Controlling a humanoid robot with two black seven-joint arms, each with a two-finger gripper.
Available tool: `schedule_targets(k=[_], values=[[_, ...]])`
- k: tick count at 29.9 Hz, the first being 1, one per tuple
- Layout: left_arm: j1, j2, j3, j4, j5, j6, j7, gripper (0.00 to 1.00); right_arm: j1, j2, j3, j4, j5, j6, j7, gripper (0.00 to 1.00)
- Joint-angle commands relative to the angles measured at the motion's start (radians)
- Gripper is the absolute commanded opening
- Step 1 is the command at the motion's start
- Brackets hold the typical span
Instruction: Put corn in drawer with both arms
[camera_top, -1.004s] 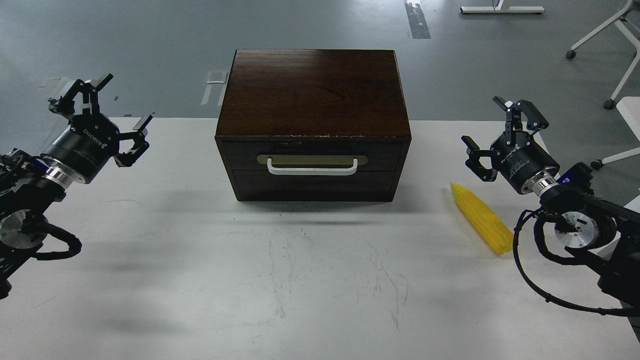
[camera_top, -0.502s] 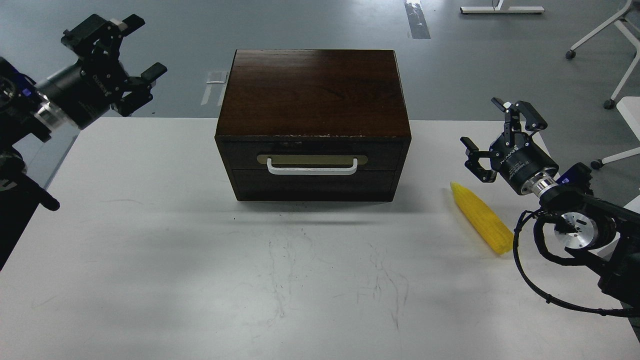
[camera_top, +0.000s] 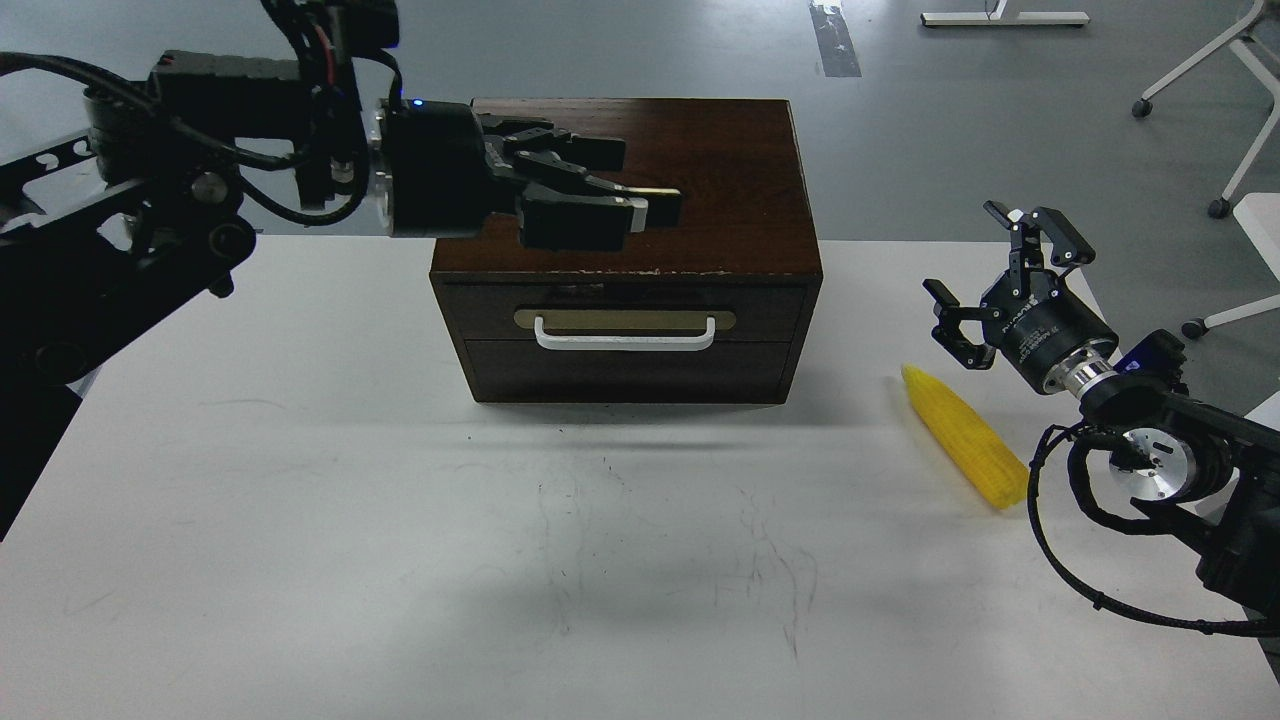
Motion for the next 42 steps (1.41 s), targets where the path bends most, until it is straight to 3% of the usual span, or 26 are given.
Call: schedule_targets(k=[1, 5, 8, 18, 22, 42], values=[[-0.105, -0.06, 0.132, 0.002, 0.152, 0.0, 0.0, 0.98, 0.0, 0.0, 0.0, -0.002, -0.001, 0.0, 0.0, 1.0], [-0.236, -0.092, 0.356, 0.008, 0.207, 0.0, 0.0, 0.98, 0.0, 0.0, 0.0, 0.0, 0.0, 0.0, 0.0, 1.0], [-0.255, -0.127, 0.447, 0.047, 0.299, 0.0, 0.0, 0.98, 0.0, 0.0, 0.0, -0.002, -0.001, 0.0, 0.0, 1.0], [-0.241, -0.175, 0.467, 0.087, 0.39, 0.0, 0.0, 0.98, 0.0, 0.0, 0.0, -0.002, -0.001, 0.0, 0.0, 1.0], [-0.244, -0.178, 0.535, 0.088, 0.39, 0.0, 0.0, 0.98, 0.0, 0.0, 0.0, -0.002, -0.001, 0.0, 0.0, 1.0], [-0.216, -0.175, 0.542, 0.125, 0.39, 0.0, 0.0, 0.98, -0.017, 0.0, 0.0, -0.002, -0.001, 0.0, 0.0, 1.0]])
